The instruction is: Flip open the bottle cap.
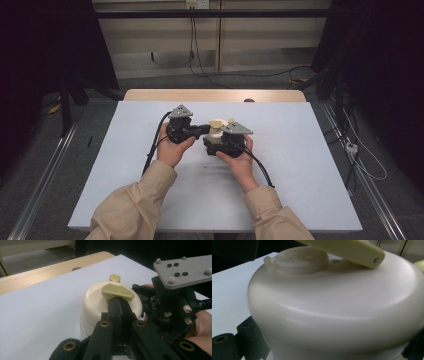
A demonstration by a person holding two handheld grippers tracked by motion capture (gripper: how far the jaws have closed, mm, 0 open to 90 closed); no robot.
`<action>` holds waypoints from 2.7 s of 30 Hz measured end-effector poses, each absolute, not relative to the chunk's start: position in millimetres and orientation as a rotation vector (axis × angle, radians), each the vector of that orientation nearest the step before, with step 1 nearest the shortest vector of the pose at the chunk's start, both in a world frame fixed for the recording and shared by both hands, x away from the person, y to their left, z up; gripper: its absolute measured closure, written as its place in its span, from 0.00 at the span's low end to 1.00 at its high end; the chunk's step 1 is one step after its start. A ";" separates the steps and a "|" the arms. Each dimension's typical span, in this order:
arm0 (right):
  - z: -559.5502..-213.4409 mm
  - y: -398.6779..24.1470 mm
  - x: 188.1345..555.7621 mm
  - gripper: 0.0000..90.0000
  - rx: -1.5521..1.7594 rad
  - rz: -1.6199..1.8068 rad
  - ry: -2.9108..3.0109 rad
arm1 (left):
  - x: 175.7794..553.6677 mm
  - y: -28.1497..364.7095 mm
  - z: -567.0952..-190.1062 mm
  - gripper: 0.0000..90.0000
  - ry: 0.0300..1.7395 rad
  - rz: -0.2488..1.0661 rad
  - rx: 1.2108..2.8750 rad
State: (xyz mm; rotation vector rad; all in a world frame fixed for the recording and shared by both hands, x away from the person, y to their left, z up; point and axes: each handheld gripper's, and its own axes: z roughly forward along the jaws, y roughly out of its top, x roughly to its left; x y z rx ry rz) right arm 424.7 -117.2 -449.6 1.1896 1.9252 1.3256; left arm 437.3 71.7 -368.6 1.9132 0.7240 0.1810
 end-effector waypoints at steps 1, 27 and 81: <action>-449.6 -117.2 424.7 0.07 1.190 1.325 1.925 | 437.4 71.6 -368.5 1.00 0.724 0.182 1.912; -449.5 -116.9 424.5 0.07 1.194 1.327 1.923 | 440.3 68.0 -362.0 1.00 0.721 0.186 1.892; -449.5 -117.0 424.7 0.07 1.188 1.324 1.924 | 448.9 55.3 -356.6 1.00 0.714 0.196 1.911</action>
